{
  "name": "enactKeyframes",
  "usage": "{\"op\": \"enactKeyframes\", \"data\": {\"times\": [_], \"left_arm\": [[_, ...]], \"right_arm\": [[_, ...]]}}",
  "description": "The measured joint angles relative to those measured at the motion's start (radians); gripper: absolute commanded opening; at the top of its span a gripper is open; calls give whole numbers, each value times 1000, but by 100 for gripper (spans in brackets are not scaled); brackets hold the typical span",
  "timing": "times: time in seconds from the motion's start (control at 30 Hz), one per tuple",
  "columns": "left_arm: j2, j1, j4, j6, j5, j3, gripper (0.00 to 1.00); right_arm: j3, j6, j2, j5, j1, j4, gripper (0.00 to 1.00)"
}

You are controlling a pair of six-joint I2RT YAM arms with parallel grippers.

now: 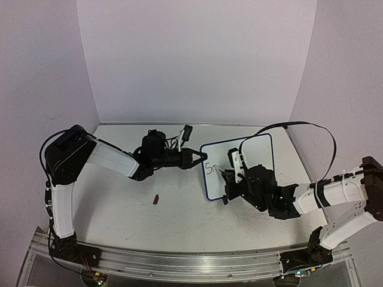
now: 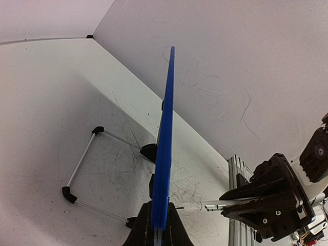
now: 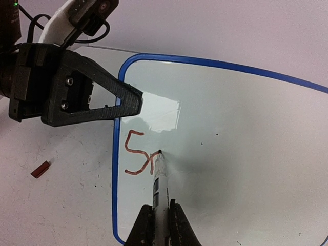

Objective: Write a sentence on the whiteboard

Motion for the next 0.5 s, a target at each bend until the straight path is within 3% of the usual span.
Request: {"op": "enactKeyframes", "data": {"times": [0.5], "left_arm": [[0, 0, 0, 1, 0, 0, 0]], "right_arm": [[-1, 29, -3, -3, 0, -16, 0]]}}
